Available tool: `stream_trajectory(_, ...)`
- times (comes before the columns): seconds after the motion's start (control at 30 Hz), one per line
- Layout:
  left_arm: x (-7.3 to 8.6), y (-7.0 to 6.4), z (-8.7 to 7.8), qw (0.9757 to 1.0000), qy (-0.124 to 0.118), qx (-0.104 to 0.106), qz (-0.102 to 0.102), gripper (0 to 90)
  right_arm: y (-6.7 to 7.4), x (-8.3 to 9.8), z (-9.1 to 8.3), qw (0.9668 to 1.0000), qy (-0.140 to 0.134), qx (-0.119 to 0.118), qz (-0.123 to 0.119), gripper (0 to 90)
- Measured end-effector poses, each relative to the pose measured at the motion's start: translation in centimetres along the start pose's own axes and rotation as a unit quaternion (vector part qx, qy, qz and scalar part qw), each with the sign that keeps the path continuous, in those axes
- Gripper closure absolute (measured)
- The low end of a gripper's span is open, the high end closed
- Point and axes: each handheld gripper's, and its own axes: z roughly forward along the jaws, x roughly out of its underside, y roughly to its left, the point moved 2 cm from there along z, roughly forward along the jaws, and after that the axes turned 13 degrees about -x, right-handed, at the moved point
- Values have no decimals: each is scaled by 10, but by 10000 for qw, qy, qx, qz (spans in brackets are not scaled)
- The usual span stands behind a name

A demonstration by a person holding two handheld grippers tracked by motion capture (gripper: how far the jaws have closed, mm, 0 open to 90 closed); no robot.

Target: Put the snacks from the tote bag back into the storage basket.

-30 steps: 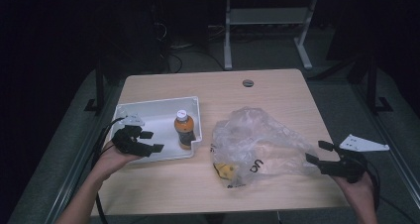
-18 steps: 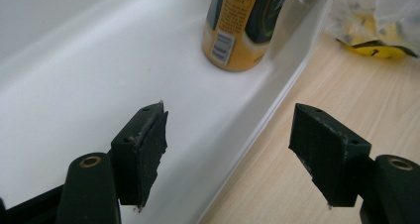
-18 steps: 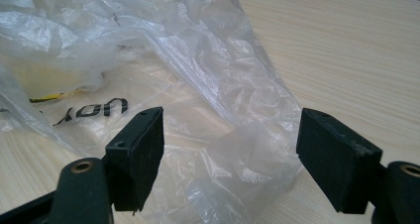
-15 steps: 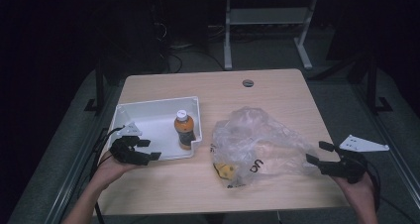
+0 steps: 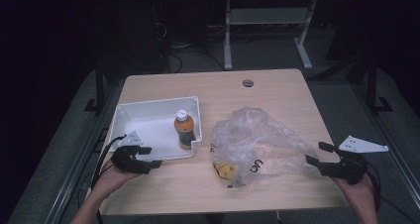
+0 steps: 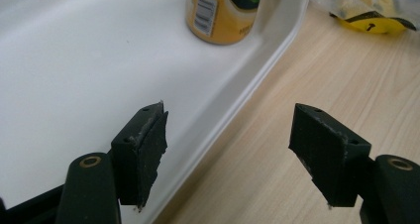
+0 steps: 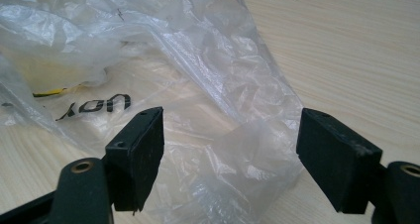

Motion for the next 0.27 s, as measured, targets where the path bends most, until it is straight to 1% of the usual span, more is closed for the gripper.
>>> stream_trajectory(0.1, 6, -3, 1, 10000, -46, -69, 32, 300, 2, 0, 0, 10000, 14, 5, -54, 260)
stream_trajectory(0.13, 8, -4, 0, 9999, -126, -46, -48, 300, 2, 0, 0, 10000, 33, 2, -58, 261)
stream_trajectory(0.17, 10, -5, 0, 9998, -157, -34, -84, 300, 3, 0, 0, 10000, 32, -7, -80, 260)
stream_trajectory(0.23, 13, -7, -1, 9998, -183, -95, -44, 300, 4, 0, 1, 9999, 54, -21, -99, 260)
stream_trajectory(0.27, 14, -8, -1, 9997, -220, -88, -110, 299, 4, -1, 1, 9999, 60, -24, -133, 260)
